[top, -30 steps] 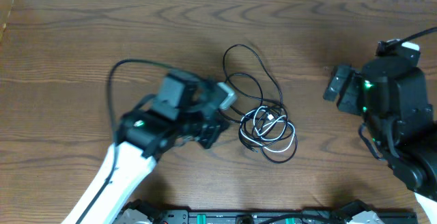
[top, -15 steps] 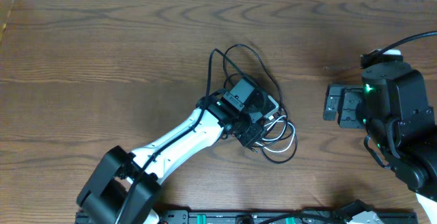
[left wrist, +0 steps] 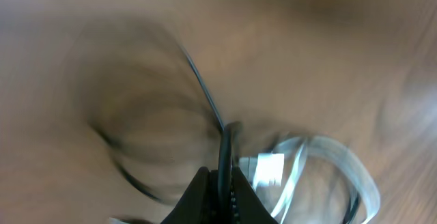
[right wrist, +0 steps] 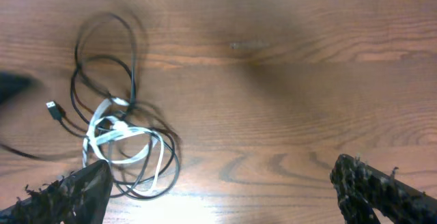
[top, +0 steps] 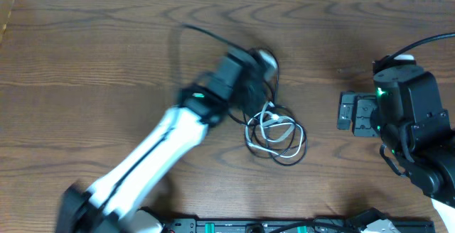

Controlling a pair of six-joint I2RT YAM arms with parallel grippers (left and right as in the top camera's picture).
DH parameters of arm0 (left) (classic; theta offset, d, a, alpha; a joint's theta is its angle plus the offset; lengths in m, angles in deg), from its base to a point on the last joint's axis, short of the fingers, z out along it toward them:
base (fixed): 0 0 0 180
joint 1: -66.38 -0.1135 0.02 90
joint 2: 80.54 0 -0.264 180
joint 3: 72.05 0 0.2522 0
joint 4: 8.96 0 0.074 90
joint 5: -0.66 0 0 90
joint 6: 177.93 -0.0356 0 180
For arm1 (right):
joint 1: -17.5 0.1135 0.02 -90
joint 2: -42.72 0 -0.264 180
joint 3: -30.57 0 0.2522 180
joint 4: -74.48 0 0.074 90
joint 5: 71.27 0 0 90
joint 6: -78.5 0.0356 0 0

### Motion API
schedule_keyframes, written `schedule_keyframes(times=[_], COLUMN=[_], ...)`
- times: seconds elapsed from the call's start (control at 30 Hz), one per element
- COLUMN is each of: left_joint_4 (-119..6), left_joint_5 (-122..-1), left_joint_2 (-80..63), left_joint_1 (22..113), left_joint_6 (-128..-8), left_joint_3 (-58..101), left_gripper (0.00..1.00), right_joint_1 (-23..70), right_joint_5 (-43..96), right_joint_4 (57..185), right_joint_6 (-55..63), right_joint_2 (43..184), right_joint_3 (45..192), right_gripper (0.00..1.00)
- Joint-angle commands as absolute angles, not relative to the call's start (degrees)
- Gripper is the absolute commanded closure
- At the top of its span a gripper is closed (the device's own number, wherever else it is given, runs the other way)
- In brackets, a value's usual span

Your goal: Untangle cables

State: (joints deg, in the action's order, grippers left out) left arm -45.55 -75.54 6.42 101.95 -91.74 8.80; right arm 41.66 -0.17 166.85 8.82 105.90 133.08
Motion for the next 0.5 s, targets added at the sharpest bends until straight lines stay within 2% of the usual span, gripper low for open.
schedule_keyframes(times=[0.0,0.23,0.47], left_joint_4=[-45.5,-50.7,-62.0], left_joint_5=[-74.8,-74.8,-74.8], left_joint_2=[-8.6,-21.7,-18.1], left_joint_1=[96.3,90.8,90.8], left_joint_6=[-89.7,-90.8,-90.9], left_joint_3=[16.4,16.5,16.5], left_gripper=[0.93,0.93,0.92], right_joint_1=[41.4,41.4,41.5], right_joint_5=[-0.8,2.1,9.6], right_joint_4=[166.9,167.1,167.4], right_joint_6=[8.1,8.1,1.7], right_joint_2=[107.0,110.4,110.9], right_joint_3=[133.1,133.1,133.1], right_gripper=[0.01,0.01,0.01])
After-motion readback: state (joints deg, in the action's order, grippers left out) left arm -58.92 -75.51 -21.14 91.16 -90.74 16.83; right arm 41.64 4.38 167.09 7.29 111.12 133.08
